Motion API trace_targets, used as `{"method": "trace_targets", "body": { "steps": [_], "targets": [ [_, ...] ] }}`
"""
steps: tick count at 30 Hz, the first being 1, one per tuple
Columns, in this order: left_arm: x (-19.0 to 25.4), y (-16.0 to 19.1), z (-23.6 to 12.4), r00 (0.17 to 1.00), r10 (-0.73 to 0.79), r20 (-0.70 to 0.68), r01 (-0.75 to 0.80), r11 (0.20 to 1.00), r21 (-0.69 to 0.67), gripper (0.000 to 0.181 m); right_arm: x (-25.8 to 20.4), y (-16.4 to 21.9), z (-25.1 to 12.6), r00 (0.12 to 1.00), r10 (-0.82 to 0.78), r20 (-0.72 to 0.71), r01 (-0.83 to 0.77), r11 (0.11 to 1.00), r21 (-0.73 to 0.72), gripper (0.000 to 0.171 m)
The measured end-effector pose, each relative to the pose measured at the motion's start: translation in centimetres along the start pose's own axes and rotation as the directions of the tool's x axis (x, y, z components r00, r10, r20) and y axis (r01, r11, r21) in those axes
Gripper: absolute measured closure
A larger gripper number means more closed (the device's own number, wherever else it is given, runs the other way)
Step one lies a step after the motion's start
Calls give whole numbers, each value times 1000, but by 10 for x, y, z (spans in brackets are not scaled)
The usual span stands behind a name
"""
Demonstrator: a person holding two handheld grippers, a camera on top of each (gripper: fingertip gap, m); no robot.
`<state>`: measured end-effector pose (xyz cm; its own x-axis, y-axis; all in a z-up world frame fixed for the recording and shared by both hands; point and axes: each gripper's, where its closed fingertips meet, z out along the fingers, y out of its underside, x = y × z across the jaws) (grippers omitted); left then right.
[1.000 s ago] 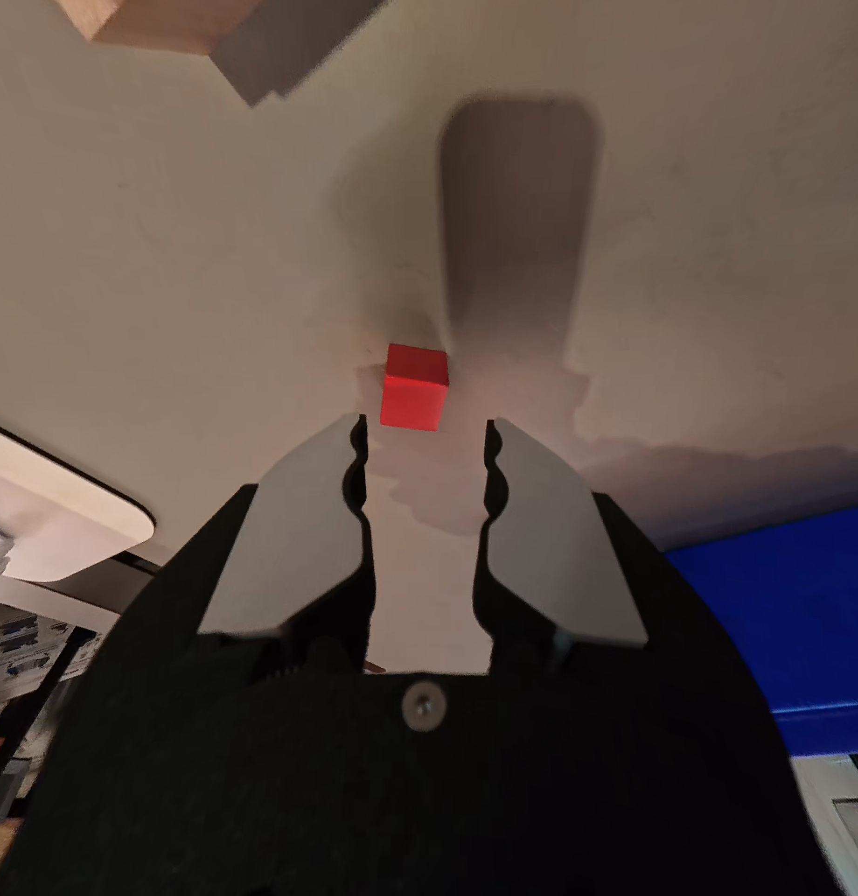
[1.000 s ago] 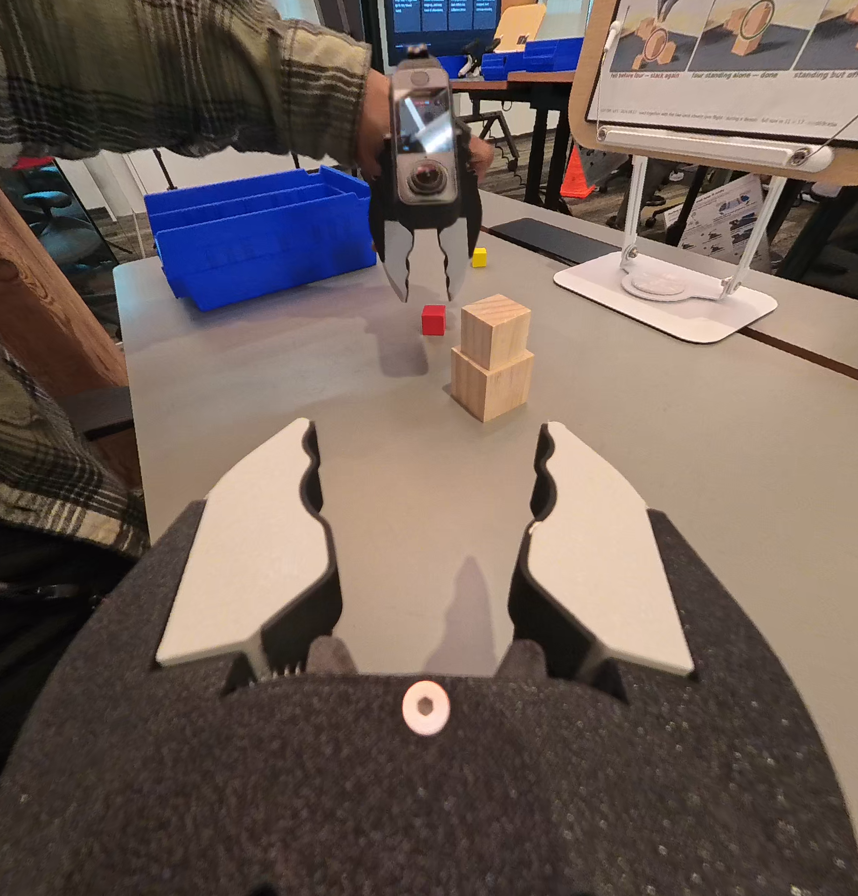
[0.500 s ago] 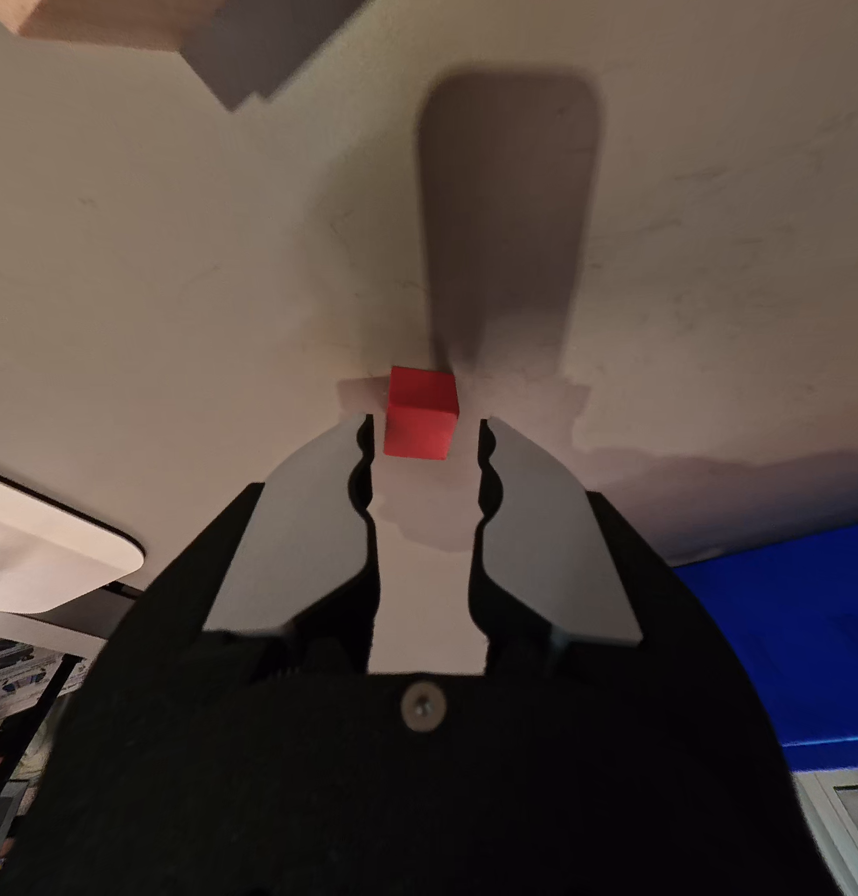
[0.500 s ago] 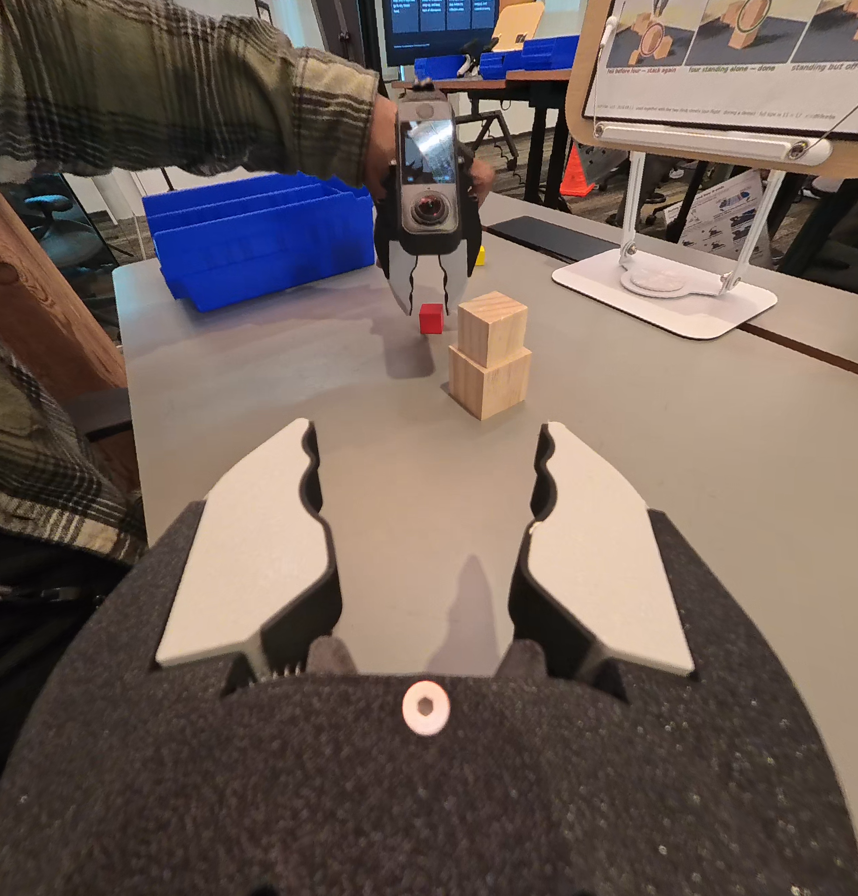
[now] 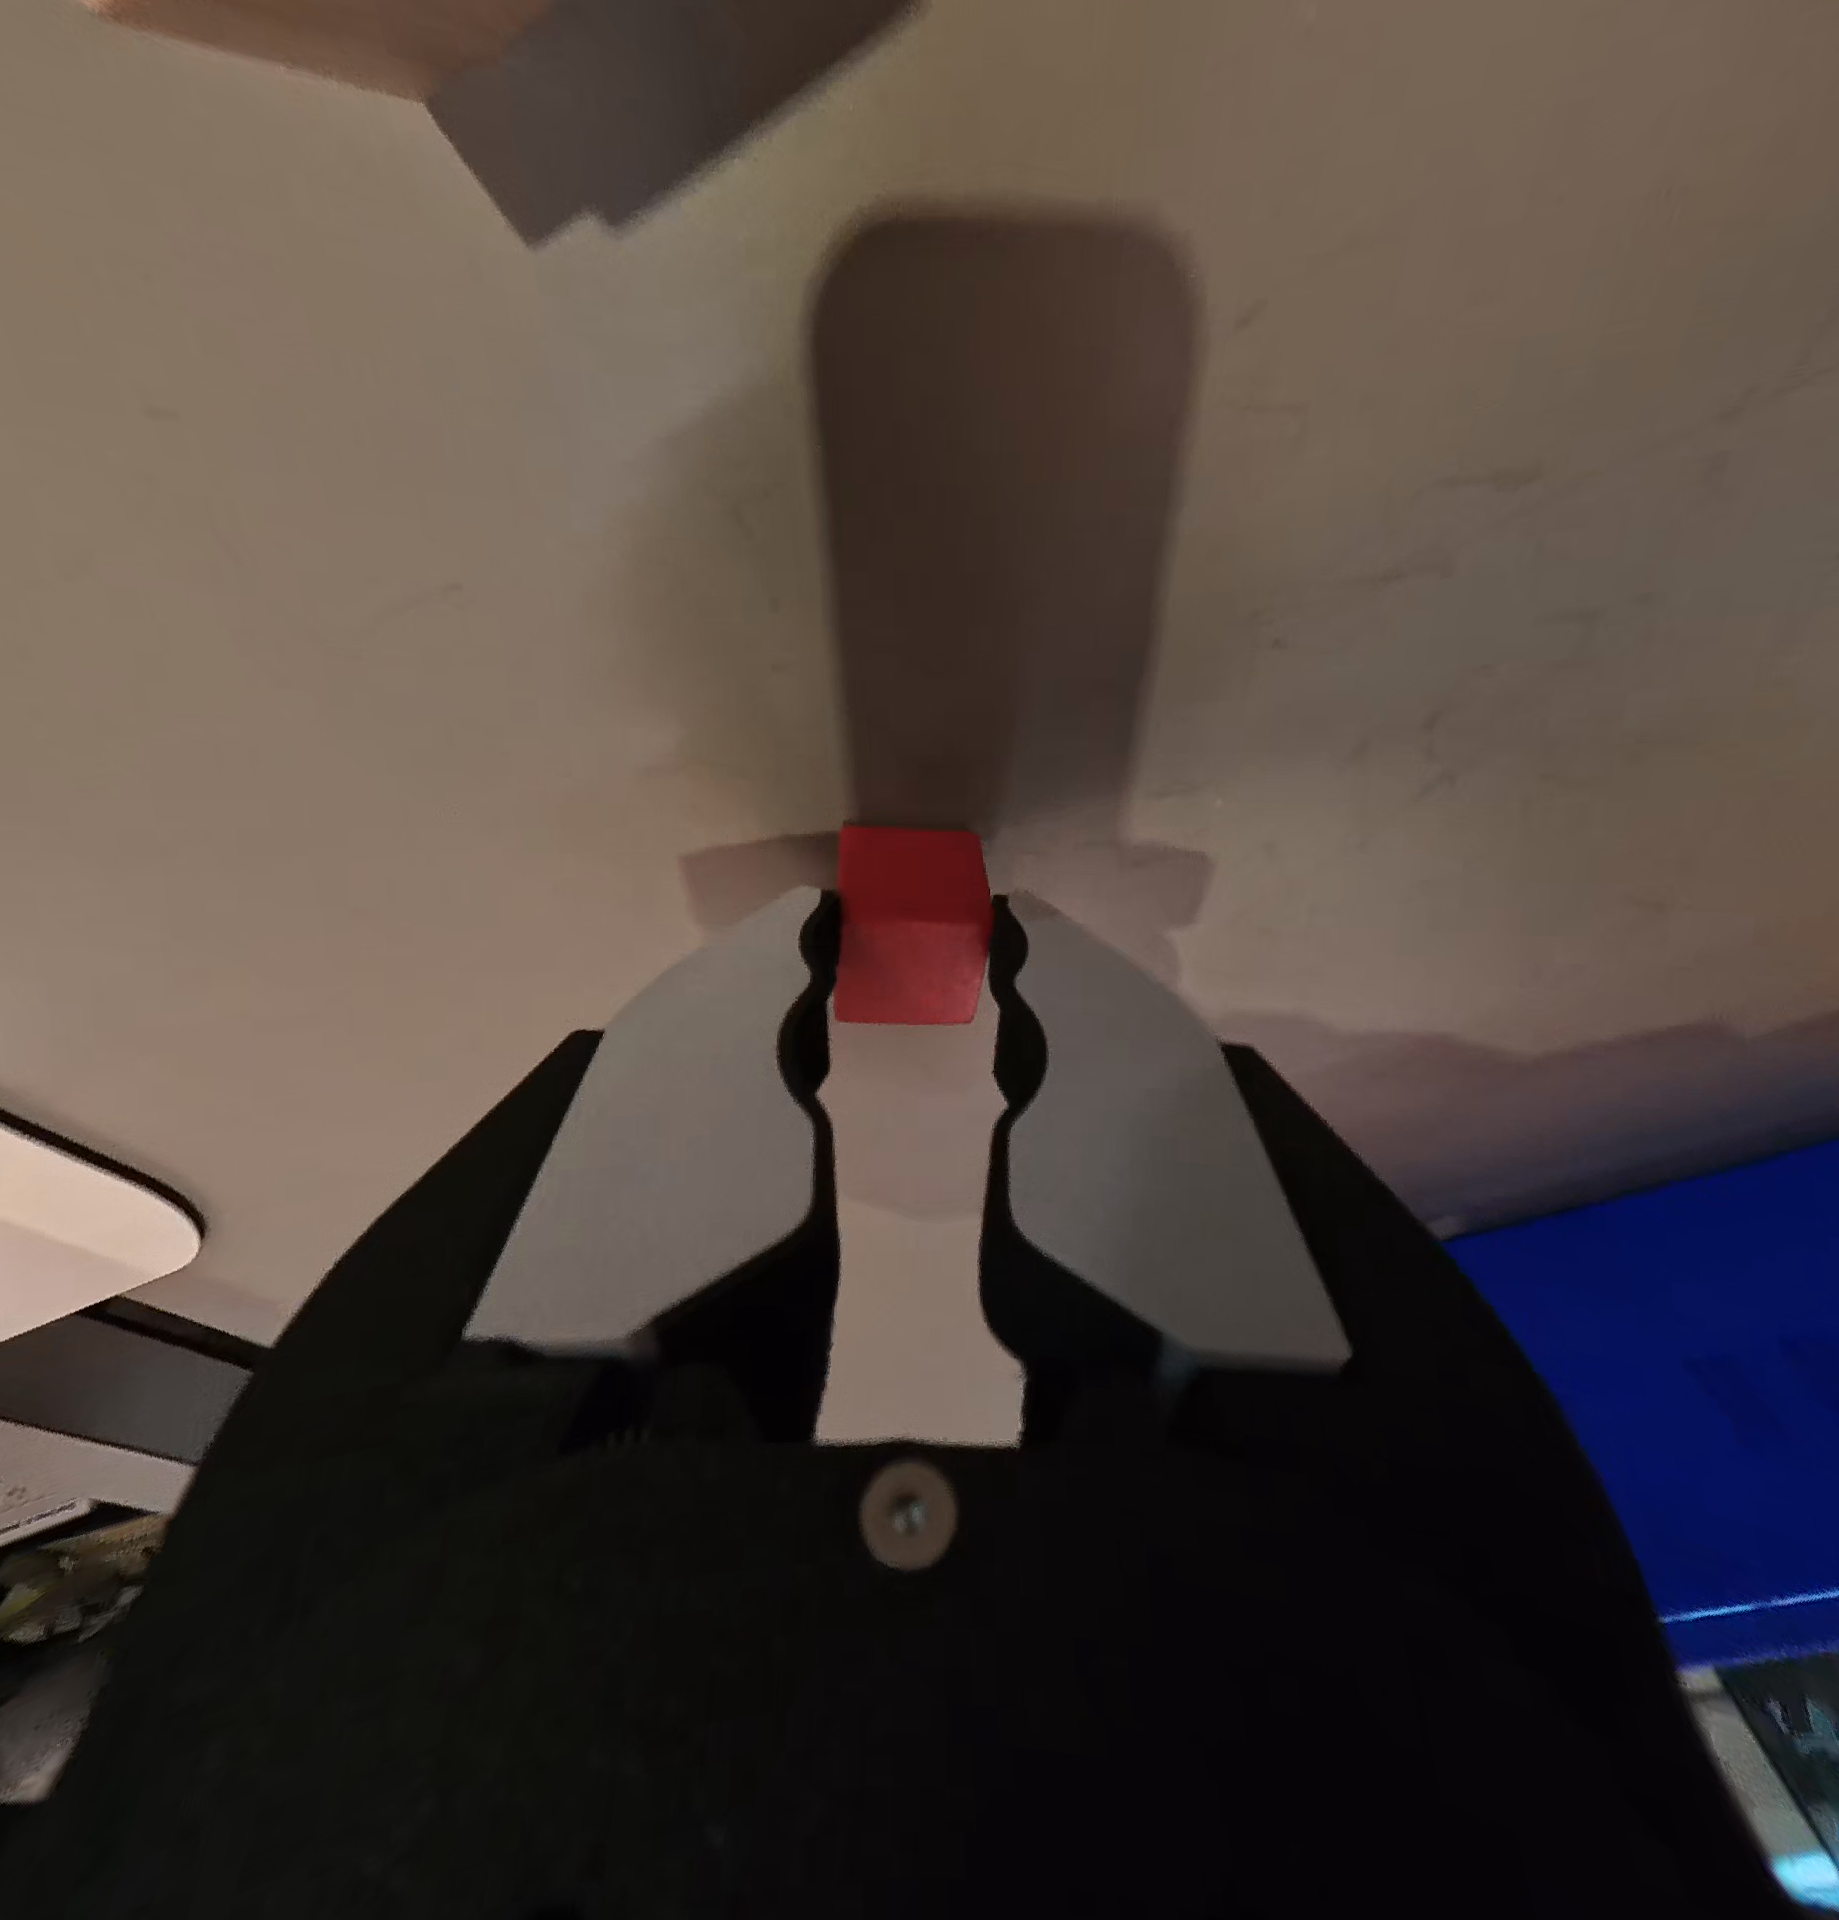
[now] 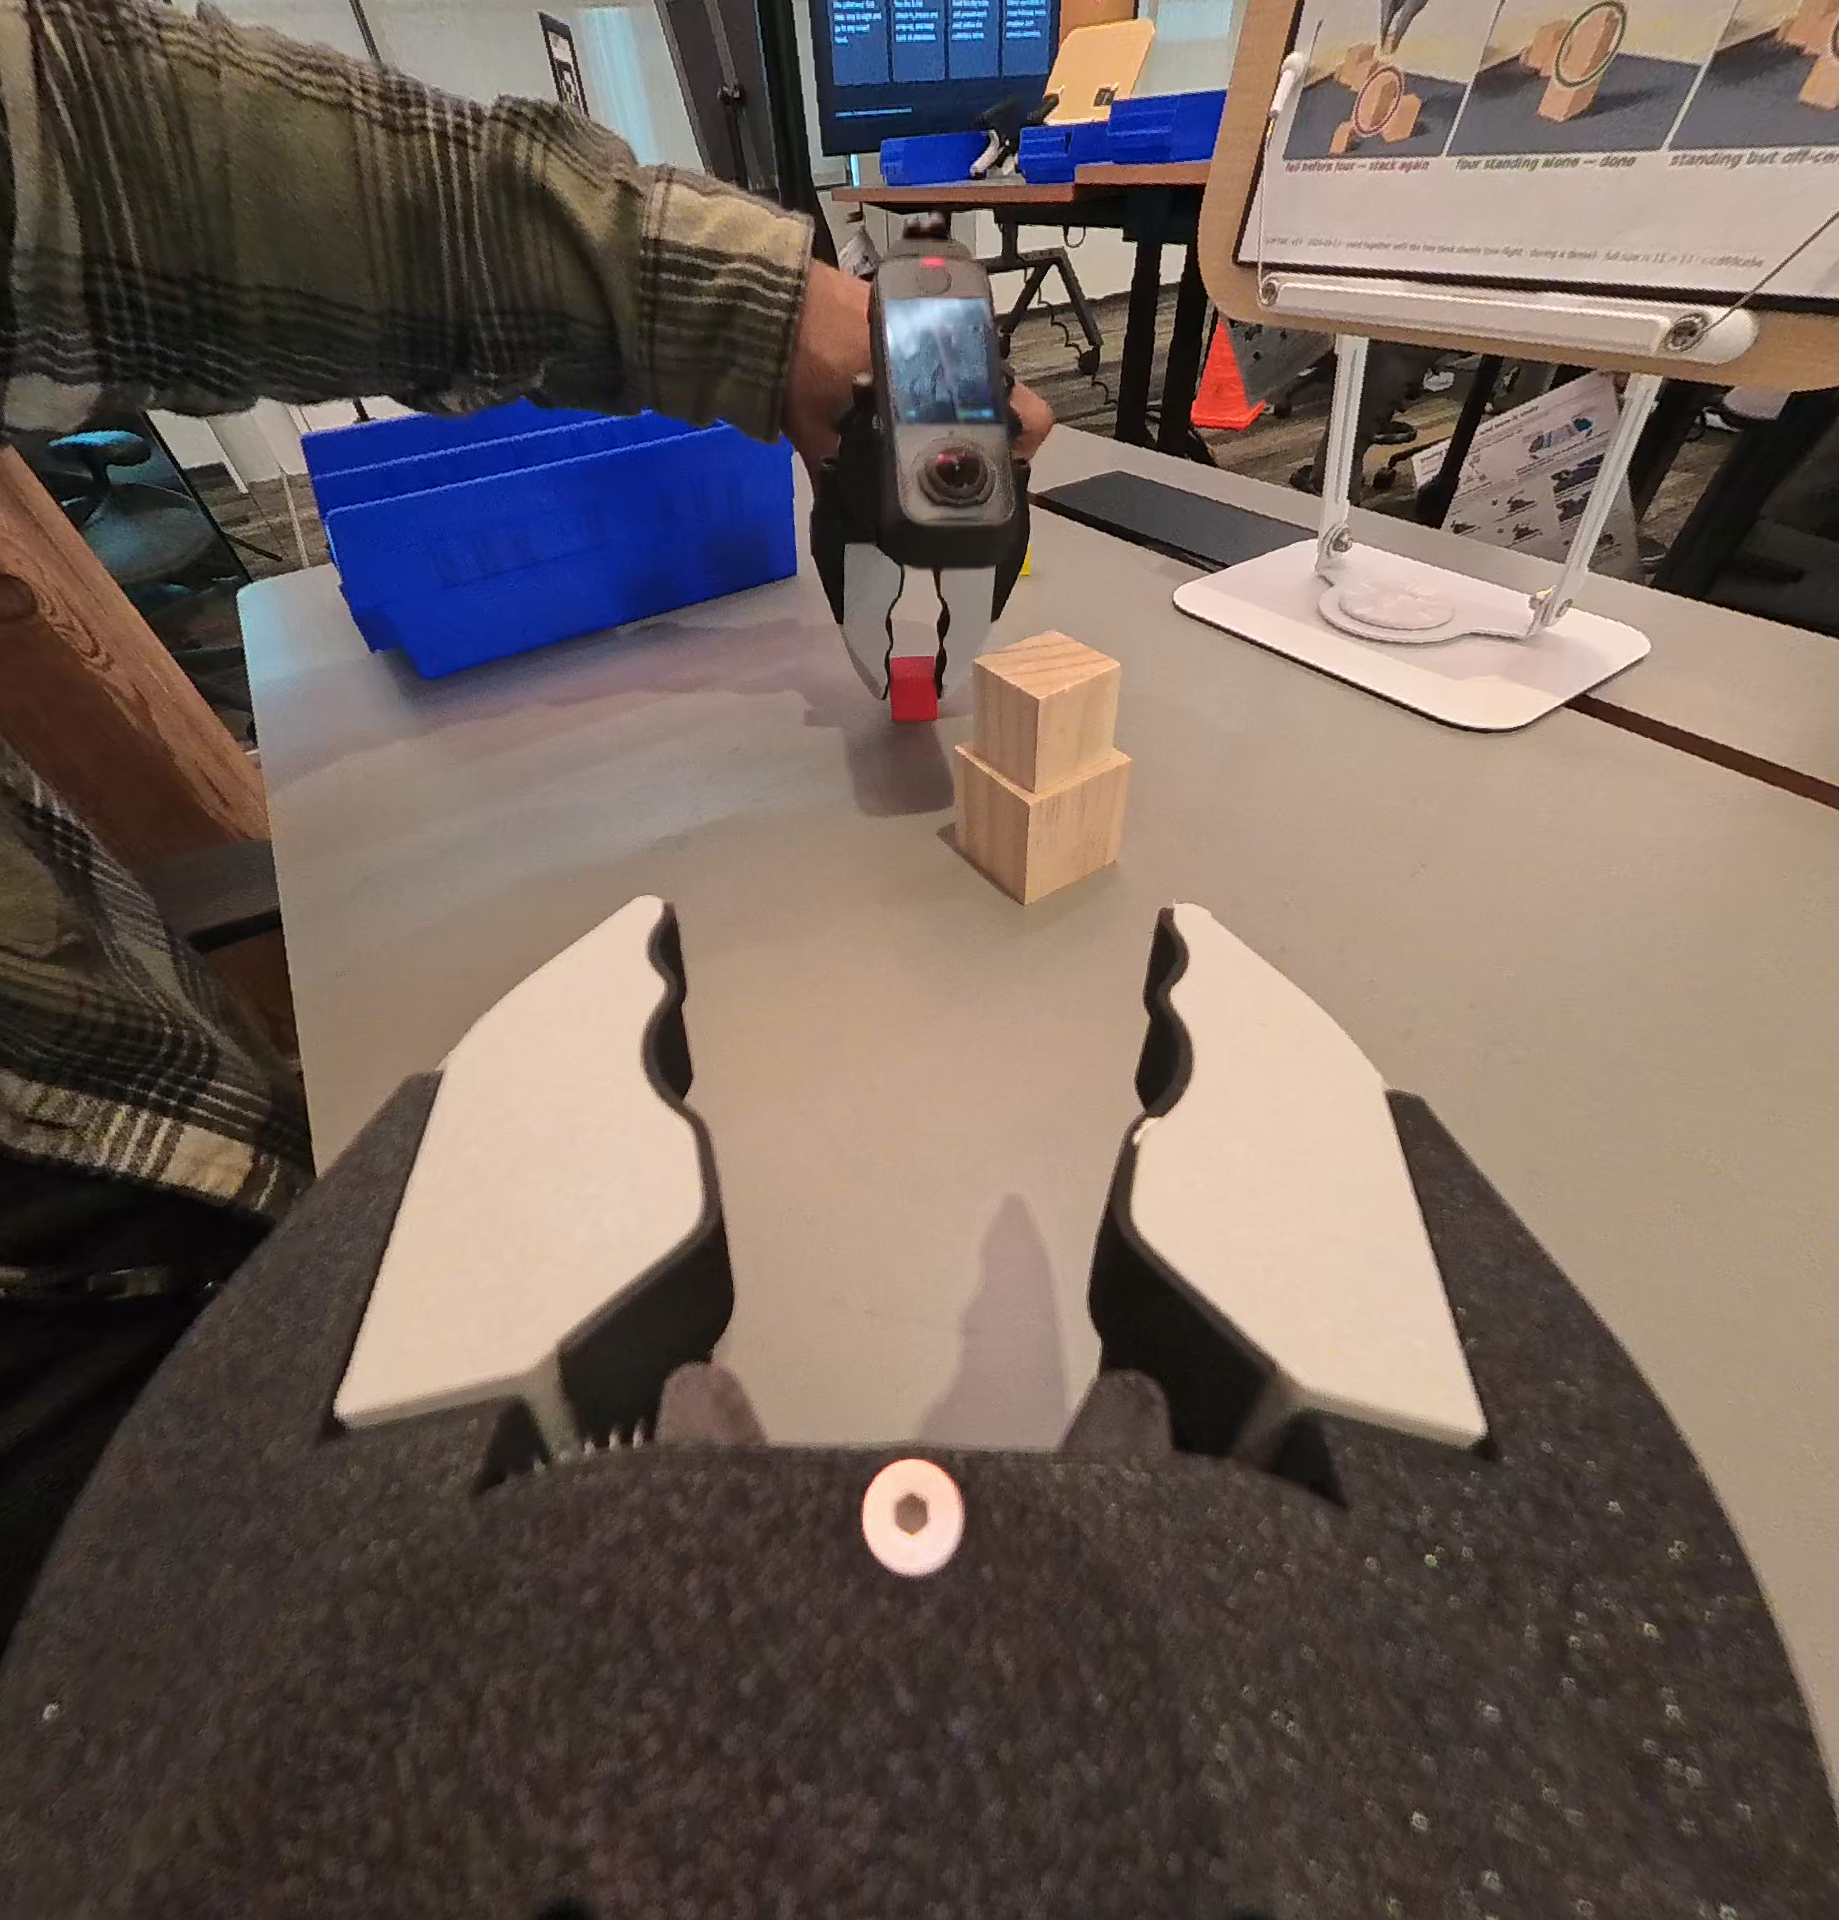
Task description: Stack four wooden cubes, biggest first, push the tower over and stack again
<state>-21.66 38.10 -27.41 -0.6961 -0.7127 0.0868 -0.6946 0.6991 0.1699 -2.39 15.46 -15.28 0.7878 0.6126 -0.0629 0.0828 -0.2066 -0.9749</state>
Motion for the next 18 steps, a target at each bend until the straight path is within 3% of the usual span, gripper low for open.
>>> {"method": "trace_targets", "body": {
  "steps": [9,18],
  "targets": [
    [-6,-14,-37,984,-178,30,172,974,150,154,0,0,-1,1000,1,-1,-1,1000,-3,87],
    [-10,-31,-96,922,-386,0,371,887,275,154,-2,-1,0,1000,5,1,-5,1000,-6,87]
  ]
}}
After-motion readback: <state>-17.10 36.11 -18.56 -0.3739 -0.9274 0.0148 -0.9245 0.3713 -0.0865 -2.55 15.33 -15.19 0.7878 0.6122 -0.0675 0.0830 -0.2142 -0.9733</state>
